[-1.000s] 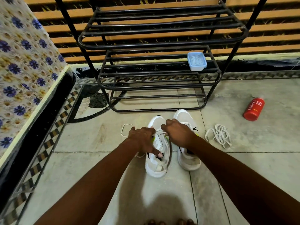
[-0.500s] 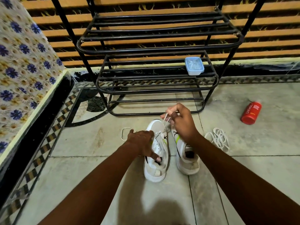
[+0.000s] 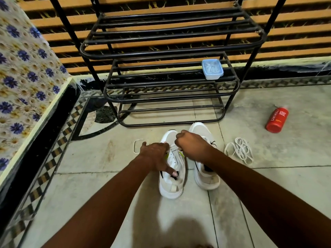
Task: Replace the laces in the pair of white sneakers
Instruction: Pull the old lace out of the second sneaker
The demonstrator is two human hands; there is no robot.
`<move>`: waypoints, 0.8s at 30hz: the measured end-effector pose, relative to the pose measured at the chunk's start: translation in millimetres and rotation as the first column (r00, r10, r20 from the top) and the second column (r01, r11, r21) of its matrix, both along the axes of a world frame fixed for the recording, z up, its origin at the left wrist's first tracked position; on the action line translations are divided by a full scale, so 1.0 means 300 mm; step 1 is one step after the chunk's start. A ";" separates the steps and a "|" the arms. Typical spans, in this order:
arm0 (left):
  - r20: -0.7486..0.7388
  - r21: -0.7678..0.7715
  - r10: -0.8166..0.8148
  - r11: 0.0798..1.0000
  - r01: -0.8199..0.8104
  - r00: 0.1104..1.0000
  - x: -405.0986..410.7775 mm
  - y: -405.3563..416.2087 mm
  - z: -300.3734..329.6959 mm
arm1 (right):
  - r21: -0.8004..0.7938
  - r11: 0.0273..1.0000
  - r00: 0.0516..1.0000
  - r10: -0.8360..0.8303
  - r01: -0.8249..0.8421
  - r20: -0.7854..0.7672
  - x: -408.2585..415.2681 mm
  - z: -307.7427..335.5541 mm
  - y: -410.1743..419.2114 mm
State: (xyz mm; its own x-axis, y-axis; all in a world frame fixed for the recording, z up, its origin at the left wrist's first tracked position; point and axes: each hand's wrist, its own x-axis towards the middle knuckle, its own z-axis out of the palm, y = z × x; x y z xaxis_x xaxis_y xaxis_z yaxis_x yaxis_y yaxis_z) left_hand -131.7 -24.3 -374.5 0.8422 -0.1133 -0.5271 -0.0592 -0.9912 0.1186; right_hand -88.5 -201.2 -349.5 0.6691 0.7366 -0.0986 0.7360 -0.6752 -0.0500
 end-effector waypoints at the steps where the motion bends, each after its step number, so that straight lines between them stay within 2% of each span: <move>1: 0.004 0.003 0.001 1.000 -0.001 1.000 0.001 -0.003 0.003 | 0.076 0.997 1.000 -0.027 0.026 0.010 0.010 0.005 -0.003; 3: 0.008 0.003 0.004 1.000 -0.004 1.000 0.000 -0.004 0.007 | 0.344 0.931 0.993 -0.118 0.118 -0.023 0.030 0.008 -0.016; 6: 0.025 -0.013 0.012 1.000 -0.011 1.000 -0.004 0.002 0.001 | 0.657 0.735 0.969 -0.246 0.167 0.028 0.028 0.042 -0.036; 7: 0.027 -0.016 0.010 1.000 -0.009 1.000 -0.005 0.003 -0.002 | 0.738 0.649 0.956 -0.293 0.184 0.020 0.025 0.063 -0.039; 8: 0.028 -0.015 0.004 1.000 -0.004 1.000 -0.005 0.007 -0.003 | 0.824 0.517 0.942 -0.331 0.232 -0.058 0.020 0.093 -0.034; 9: 0.032 -0.015 -0.002 1.000 0.003 1.000 -0.003 0.007 -0.005 | 0.889 0.328 0.922 -0.327 0.318 -0.209 0.020 0.123 -0.031; 10: 0.035 -0.017 -0.005 1.000 0.006 0.999 -0.002 0.008 -0.009 | 0.891 0.108 0.879 -0.253 0.442 -0.405 0.021 0.150 -0.023; 11: 0.037 -0.021 -0.006 1.000 0.007 0.999 -0.001 0.010 -0.011 | 0.819 -0.083 0.812 -0.112 0.567 -0.573 0.020 0.170 -0.015; 12: 0.037 -0.026 -0.004 1.000 0.005 0.999 -0.001 0.010 -0.011 | 0.721 -0.188 0.738 0.030 0.667 -0.675 0.020 0.176 -0.008; 13: 0.036 -0.027 -0.002 1.000 0.003 0.999 -0.002 0.011 -0.011 | 0.658 -0.196 0.683 0.105 0.727 -0.723 0.019 0.172 -0.004; 14: 0.034 -0.029 0.000 1.000 0.001 0.999 -0.003 0.011 -0.011 | 0.659 -0.123 0.669 0.088 0.742 -0.738 0.019 0.157 -0.004; 15: 0.032 -0.031 0.003 1.000 -0.002 0.999 -0.005 0.009 -0.011 | 0.707 0.019 0.707 0.002 0.707 -0.707 0.018 0.134 -0.013; 17: 0.030 -0.032 0.004 0.999 -0.003 1.000 -0.005 0.006 -0.011 | 0.738 0.463 0.867 -0.167 0.490 -0.470 0.022 0.091 -0.043; 18: 0.029 -0.033 0.008 0.999 -0.007 1.000 -0.004 0.006 -0.013 | 0.636 0.689 0.931 -0.171 0.346 -0.322 0.023 0.078 -0.057; 19: 0.029 -0.034 0.010 0.999 -0.009 1.000 -0.004 0.006 -0.013 | 0.455 0.860 0.965 -0.143 0.232 -0.222 0.022 0.069 -0.067; 20: 0.027 -0.035 0.011 0.999 -0.010 1.000 -0.005 0.008 -0.013 | 0.249 0.957 0.979 -0.110 0.152 -0.173 0.015 0.060 -0.072; 21: 0.024 -0.033 0.008 0.999 -0.007 1.000 -0.006 0.008 -0.012 | 0.071 0.992 0.986 -0.091 0.102 -0.141 0.002 0.056 -0.073; 22: 0.020 -0.030 0.004 1.000 -0.003 1.000 -0.006 0.008 -0.009 | -0.043 0.997 0.991 -0.076 0.072 -0.107 -0.009 0.049 -0.070; 24: 0.016 -0.020 -0.002 1.000 0.002 1.000 -0.007 0.005 -0.004 | -0.086 0.995 0.998 -0.047 0.044 -0.038 -0.018 0.046 -0.061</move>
State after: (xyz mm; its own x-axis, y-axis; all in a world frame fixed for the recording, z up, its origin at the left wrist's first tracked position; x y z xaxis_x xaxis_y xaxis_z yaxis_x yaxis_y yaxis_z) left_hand -133.7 -22.9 -375.6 0.8503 -0.1257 -0.5110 -0.0634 -0.9885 0.1376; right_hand -93.9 -219.4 -335.6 0.6960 0.6933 -0.1868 0.7029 -0.7110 -0.0200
